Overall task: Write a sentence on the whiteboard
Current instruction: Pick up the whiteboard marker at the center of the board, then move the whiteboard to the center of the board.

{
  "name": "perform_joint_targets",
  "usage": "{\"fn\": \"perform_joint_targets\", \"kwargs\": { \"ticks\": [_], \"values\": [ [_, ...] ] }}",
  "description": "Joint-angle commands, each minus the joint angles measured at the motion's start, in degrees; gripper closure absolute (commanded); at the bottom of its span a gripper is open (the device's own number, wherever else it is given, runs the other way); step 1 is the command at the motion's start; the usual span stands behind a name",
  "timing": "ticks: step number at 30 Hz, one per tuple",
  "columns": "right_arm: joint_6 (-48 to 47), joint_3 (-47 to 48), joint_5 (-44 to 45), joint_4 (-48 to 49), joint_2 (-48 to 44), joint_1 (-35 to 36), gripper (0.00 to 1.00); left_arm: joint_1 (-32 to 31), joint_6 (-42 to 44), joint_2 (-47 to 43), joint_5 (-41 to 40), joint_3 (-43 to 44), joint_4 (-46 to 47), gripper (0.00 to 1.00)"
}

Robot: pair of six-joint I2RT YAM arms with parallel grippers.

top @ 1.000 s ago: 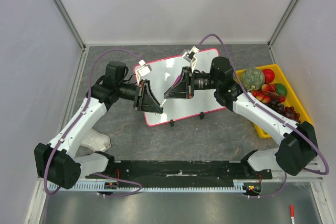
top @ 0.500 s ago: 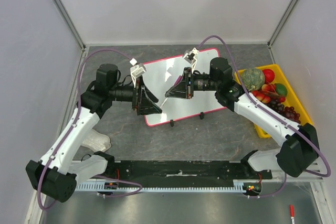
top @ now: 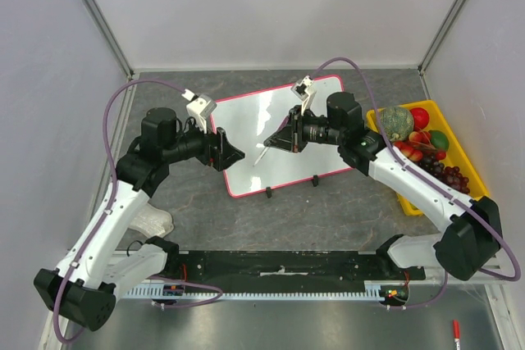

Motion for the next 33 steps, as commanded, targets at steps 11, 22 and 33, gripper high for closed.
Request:
{"fn": "perform_joint_targets", "kwargs": {
  "ticks": [11, 22, 33],
  "values": [
    [2.64, -9.54, 25.87, -8.07, -13.49, -7.97, 1.00, -0.14, -3.49, 3.39, -6.78, -4.71, -1.06, 0.04],
    [1.94, -12.80, 25.43, -10.97, -15.78, -12.37, 1.00, -11.99, -9.72, 10.60, -15.73, -5.06, -0.62, 0.05],
    [0.88, -10.96, 25.61, -10.97, -15.52, -12.72, 1.00, -26.33, -27.30, 16.05, -29.27, -9.55, 2.19, 0.18]
  ]
}}
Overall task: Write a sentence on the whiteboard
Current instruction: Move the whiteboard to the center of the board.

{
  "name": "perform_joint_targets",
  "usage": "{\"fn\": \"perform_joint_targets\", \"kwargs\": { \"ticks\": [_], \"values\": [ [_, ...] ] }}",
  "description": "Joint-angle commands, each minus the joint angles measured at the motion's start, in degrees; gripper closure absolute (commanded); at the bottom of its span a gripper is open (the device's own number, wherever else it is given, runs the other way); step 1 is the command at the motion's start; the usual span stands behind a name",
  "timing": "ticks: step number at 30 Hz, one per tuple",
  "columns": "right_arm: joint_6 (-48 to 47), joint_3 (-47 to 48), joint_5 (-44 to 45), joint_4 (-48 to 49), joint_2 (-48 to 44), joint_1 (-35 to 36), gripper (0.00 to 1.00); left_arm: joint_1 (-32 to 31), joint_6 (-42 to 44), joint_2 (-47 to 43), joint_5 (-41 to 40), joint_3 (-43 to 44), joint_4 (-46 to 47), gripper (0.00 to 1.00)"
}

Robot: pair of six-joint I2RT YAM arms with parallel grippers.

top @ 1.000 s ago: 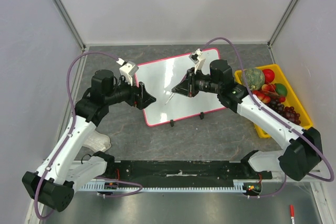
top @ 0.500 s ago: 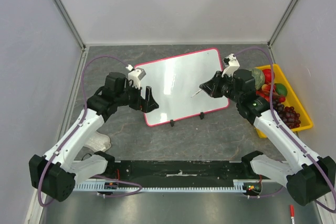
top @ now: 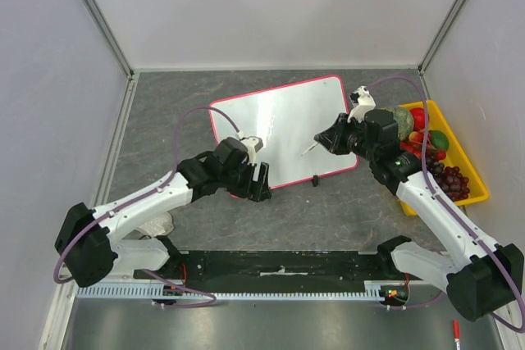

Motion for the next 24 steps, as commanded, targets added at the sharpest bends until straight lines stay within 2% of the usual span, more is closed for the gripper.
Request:
{"fn": "perform_joint_targets", "kwargs": {
  "ticks": [1, 10, 19, 24],
  "values": [
    [-1.26, 1.79, 0.73, 0.81, -0.20, -0.29, 1.00, -4.10, -10.59, 2.44, -8.07, -1.41, 3.00, 0.19],
    [-2.31, 2.14, 0.91, 0.63, -1.16, -0.64, 1.00, -9.47, -17.54, 12.89, -15.63, -2.30, 6.34, 0.40],
    [-5.48, 4.16, 1.43, -1.74, -1.60, -1.08, 1.00, -11.41, -22.20, 21.16, -23.81, -2.82, 11.26, 0.48],
    [-6.62, 4.77, 1.43, -2.45, -1.34, -1.25, 1.00, -12.11, -23.34, 26.07, -26.19, -1.60, 12.23, 0.49]
  ]
}}
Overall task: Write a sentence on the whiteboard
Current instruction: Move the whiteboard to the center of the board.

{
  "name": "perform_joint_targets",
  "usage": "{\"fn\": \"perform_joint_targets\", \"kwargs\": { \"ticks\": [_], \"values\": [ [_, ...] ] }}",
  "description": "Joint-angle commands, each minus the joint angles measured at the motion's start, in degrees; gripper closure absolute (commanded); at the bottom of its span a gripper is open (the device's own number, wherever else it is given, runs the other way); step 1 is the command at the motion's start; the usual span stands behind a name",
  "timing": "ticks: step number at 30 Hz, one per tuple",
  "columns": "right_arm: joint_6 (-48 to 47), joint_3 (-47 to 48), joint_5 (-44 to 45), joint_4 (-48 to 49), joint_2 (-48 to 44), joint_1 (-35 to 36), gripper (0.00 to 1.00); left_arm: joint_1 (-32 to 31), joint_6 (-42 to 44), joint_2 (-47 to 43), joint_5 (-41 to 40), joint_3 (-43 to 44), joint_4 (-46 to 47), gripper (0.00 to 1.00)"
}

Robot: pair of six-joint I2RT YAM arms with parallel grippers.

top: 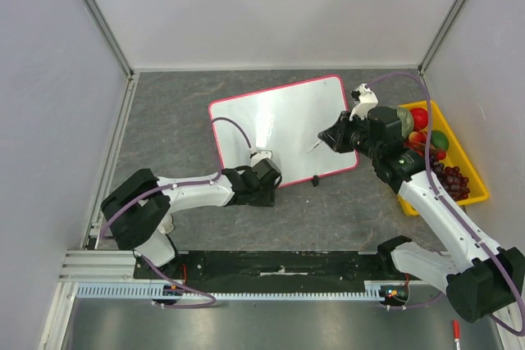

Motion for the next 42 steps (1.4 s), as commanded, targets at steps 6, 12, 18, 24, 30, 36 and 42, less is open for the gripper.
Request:
{"fn": "perform_joint_targets", "kwargs": {
  "ticks": [6, 12, 18, 24, 30, 36, 42],
  "values": [
    [-3.52, 3.64, 1.15, -1.16, -0.88, -0.71, 1.00, -1.23, -4.44, 10.24, -6.24, 2.52, 2.22, 0.49],
    [-4.23, 3.20, 2.03, -1.78, -1.32, -0.97, 1.00, -1.23, -6.29, 11.57, -9.49, 2.97, -1.91, 0.51],
    [-4.14, 2.41, 1.86, -1.87, -1.49, -0.97, 1.00, -1.31, -7.52, 9.63, -11.95, 1.12, -4.11, 0.76],
    [-4.05, 2.24, 1.68, -1.86, -2.20, -0.97, 1.00, -1.31, -8.14, 6.91, -12.40, -1.34, -4.55, 0.94],
    [-3.79, 1.80, 1.68, -1.87, -2.99, -0.97, 1.00, -1.23, -7.87, 4.89, -12.75, -3.45, -5.51, 0.98],
    [-3.44, 1.36, 1.59, -1.87, -3.43, -1.15, 1.00, -2.81, -8.75, 1.90, -12.13, -5.56, -6.22, 0.98],
    [-3.26, 1.27, 1.33, -1.78, -3.60, -1.06, 1.00, -6.14, -11.99, 0.58, -11.17, -6.53, -8.24, 0.98]
  ]
}}
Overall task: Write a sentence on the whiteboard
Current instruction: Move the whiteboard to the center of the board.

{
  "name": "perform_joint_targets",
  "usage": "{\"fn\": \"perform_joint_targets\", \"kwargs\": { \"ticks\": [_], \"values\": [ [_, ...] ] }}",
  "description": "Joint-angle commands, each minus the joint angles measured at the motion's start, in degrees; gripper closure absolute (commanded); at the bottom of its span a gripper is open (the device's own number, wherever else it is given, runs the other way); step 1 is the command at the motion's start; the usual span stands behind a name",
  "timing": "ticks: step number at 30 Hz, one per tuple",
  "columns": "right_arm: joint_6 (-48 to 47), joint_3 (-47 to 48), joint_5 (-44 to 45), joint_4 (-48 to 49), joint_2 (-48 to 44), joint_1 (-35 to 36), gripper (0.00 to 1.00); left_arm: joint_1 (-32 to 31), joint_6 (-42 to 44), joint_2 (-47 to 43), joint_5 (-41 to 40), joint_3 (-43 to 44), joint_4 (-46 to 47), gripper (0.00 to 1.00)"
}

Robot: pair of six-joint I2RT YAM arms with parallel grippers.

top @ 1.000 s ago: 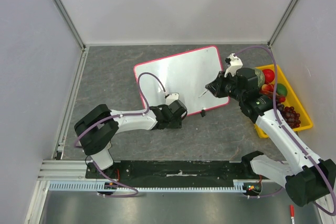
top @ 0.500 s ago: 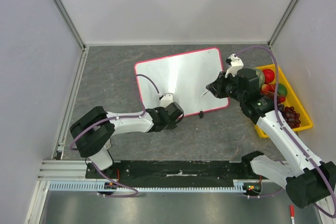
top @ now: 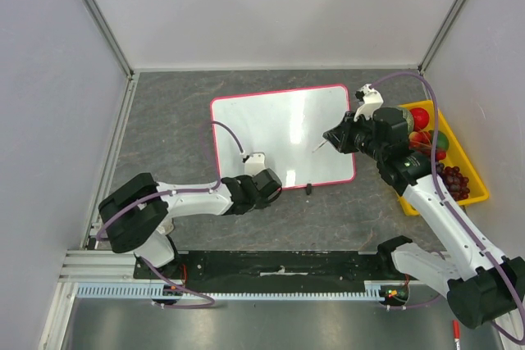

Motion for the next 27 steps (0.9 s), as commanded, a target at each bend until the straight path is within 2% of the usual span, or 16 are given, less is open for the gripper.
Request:
{"fn": "perform_joint_targets", "kwargs": {
  "ticks": [1, 27],
  "values": [
    [0.08, 0.31, 0.26, 0.89, -1.31, -0.14, 1.00, -3.09, -5.44, 0.99, 2.97, -3.44, -11.80, 0.98],
    [3.51, -4.09, -2.03, 0.63, -8.60, -0.15, 1.00, -21.28, -20.91, 1.61, 2.19, -0.46, -20.06, 0.98]
  ]
}}
